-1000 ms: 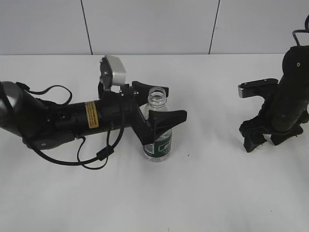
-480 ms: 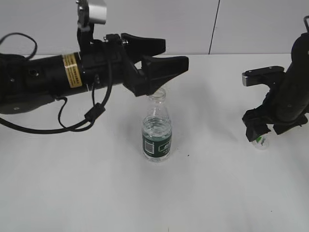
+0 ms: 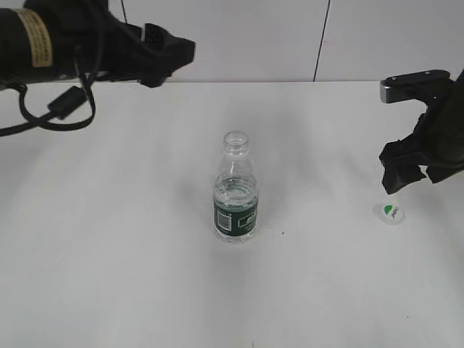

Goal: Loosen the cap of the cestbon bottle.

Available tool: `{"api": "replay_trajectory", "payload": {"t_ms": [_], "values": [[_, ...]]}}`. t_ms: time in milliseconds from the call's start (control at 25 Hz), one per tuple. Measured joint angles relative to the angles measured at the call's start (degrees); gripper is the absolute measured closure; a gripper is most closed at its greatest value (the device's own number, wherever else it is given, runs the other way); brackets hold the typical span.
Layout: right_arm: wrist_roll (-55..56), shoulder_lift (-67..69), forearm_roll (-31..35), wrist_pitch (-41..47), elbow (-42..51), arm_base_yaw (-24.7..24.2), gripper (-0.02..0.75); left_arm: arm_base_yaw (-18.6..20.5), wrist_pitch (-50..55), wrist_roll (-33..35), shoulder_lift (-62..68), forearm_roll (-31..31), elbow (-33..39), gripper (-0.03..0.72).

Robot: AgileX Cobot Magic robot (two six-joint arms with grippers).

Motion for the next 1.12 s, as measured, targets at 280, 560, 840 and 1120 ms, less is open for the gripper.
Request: {"api": "replay_trajectory", "payload": {"t_ms": [280, 560, 840, 1120], "values": [[0.2, -3.0, 0.1, 5.0, 0.0, 0.0, 0.145, 4.4, 28.2, 0.6, -3.3, -2.0, -1.8, 0.163], [1.2, -3.1, 0.2, 7.3, 0.0, 0.0, 0.145, 16.7, 39.6, 24.5, -1.1, -29.3, -5.6, 0.165], [2.9, -3.1, 0.2, 6.9, 0.0, -0.6, 0.145, 26.3, 52.1, 41.3, 6.0, -46.2, -10.4, 0.165], [4.2, -3.1, -1.2, 6.4, 0.0, -2.3, 0.147, 27.3, 55.3, 43.7, 7.2, -48.3, -10.8, 0.165]]}}
